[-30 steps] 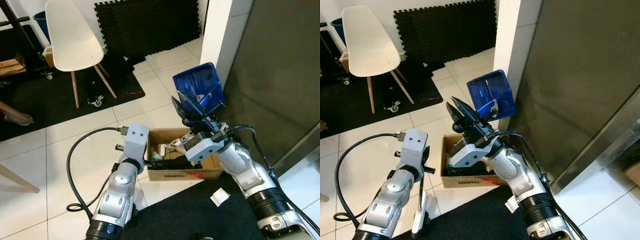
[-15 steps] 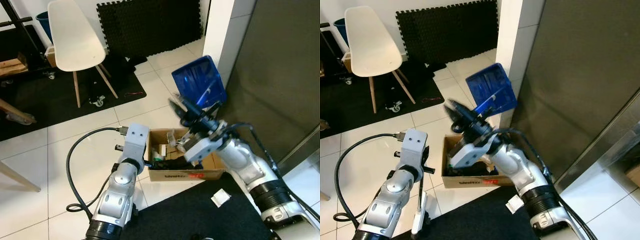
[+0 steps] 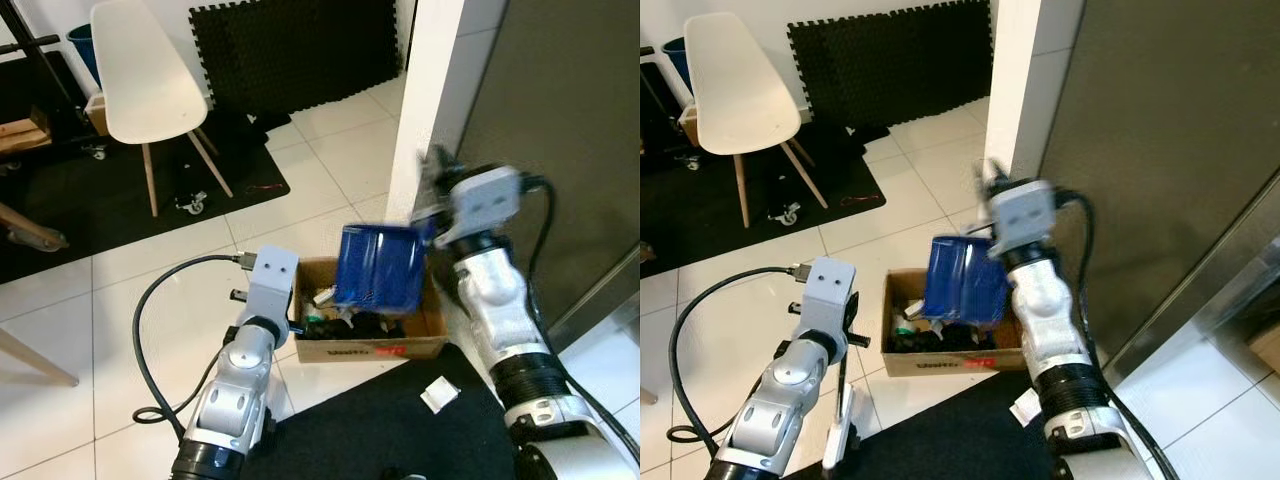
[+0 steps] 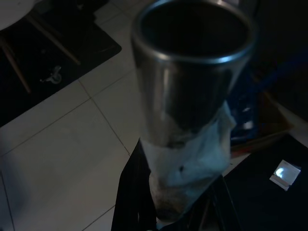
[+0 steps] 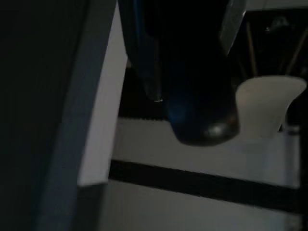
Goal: Sweep floor
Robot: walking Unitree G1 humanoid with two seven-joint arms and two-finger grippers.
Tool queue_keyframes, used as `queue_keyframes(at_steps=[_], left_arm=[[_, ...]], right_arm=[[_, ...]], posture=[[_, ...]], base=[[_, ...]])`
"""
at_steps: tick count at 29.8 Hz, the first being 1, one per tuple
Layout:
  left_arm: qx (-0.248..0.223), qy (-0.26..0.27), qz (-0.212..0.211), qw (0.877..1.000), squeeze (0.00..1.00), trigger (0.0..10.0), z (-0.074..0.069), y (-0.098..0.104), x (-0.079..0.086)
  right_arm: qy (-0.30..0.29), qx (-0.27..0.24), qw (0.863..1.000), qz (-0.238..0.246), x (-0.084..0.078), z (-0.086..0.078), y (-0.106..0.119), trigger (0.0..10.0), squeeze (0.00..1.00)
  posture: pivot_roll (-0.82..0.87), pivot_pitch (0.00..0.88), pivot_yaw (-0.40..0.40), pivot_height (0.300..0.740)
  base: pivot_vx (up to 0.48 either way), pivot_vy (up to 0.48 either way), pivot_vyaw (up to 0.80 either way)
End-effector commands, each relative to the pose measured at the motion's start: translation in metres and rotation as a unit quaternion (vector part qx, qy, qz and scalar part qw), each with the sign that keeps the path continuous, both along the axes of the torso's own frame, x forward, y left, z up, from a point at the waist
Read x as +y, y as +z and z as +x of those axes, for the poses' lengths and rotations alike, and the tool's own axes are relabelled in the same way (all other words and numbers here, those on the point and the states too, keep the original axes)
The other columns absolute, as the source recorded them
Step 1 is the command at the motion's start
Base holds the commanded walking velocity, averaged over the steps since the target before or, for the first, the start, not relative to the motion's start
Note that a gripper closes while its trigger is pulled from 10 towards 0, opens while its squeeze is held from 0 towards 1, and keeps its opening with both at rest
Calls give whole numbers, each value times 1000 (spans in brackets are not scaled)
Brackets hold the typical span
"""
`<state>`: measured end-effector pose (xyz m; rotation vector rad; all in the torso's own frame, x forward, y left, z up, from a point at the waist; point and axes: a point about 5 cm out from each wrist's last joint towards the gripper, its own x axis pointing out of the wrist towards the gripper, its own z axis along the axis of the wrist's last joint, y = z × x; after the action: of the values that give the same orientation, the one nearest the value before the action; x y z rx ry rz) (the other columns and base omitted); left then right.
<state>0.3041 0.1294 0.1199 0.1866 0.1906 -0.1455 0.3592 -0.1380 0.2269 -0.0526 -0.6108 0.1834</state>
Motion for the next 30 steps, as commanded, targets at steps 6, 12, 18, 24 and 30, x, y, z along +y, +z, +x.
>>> queue_keyframes(at_steps=[6, 12, 18, 24, 30], left_arm=[[-3, -3, -5, 1000, 0, 10000, 0, 2, -3], [-6, -1, -7, 1000, 0, 10000, 0, 3, -2], [-35, 3, -18, 999, 0, 10000, -3, 19, 9], [-39, 14, -69, 997, 0, 10000, -8, 27, 24], [-52, 50, -125, 990, 0, 10000, -5, 34, 34]], right_arm=[[9, -53, 993, 108, -16, -3, 47, 10000, 0], [4, -44, 987, 152, -31, 0, 55, 10000, 0], [29, -28, 987, 154, -39, -3, 55, 10000, 0], [63, 1, 988, 144, -29, -7, 45, 10000, 0], [94, 15, 987, 133, -20, -8, 46, 10000, 0]], posture=[[107, 137, 41, 740], [107, 136, 40, 740], [103, 137, 39, 740], [102, 135, 31, 740], [100, 131, 24, 740]], base=[[0, 0, 0], [0, 0, 0], [0, 0, 0], [0, 0, 0], [0, 0, 0]])
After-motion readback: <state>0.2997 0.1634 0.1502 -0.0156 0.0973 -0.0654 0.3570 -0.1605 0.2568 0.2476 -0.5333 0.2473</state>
